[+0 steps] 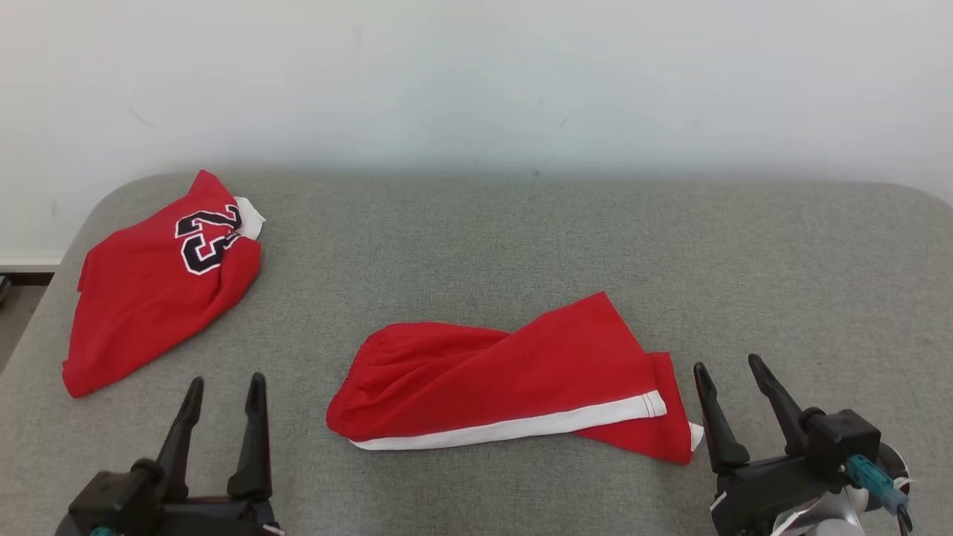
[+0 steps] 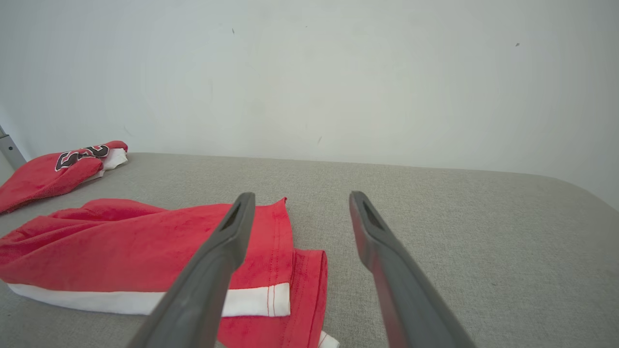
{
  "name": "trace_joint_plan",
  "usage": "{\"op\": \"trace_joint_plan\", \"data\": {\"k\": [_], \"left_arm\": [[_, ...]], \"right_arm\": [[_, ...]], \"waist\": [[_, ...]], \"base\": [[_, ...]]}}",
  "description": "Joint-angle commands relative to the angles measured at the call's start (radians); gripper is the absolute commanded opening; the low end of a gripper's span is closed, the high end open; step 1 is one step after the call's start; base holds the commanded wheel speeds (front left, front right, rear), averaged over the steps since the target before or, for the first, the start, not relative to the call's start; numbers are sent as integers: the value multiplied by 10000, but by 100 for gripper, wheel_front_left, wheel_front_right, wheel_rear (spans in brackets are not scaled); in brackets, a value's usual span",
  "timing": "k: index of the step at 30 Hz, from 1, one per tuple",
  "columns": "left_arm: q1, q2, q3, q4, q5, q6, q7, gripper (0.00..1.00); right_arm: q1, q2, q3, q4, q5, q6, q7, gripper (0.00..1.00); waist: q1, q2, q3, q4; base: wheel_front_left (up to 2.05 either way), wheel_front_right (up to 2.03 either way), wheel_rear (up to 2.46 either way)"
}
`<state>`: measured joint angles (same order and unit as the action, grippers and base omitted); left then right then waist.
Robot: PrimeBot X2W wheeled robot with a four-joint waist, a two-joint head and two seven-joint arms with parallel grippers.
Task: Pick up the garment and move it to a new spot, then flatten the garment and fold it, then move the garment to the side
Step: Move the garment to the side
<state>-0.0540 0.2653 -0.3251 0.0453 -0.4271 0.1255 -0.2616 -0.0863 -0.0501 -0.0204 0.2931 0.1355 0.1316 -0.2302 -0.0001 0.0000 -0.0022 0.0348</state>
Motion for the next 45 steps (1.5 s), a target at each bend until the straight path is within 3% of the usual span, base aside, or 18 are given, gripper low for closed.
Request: {"op": "trace_joint_plan", "data": {"k": [1,5,9,17,25,39,45], "left_arm": [[340,-208,332,-76,246,20,-48,100],[582,-589,871,-311,583,-75,-49,100],[1002,-993,1389,-506,938,-474,-48,100],[1514,-1310,1763,49,1439,-1457,-49,100],[1396,-1595,2008,269,1885,-1873,-49,100],[1155,-1875,2075,542,2235,-2211,-50,100],[1027,-1934,2043,606,2356,-2302,-50,100]], "right_arm": [[164,-16,8,-58,218,-17,-155,100],[294,-17,29,-74,226,-17,-263,100],[452,-18,-81,-115,160,-17,-299,100],[717,-17,-338,-254,-63,-17,-356,100],[608,-18,-218,-135,-111,-17,-266,100],[-497,-21,-63,755,-192,-17,2587,100],[-1218,-22,195,1496,43,-17,3276,100]], "waist": [[1,0,-8,-38],[1,0,-5,-62],[1,0,-17,-53],[1,0,-22,-86],[1,0,58,-91],[1,0,265,34],[1,0,431,179]], "base": [[0,0,0],[0,0,0],[0,0,0],[0,0,0],[0,0,0],[0,0,0],[0,0,0]]}}
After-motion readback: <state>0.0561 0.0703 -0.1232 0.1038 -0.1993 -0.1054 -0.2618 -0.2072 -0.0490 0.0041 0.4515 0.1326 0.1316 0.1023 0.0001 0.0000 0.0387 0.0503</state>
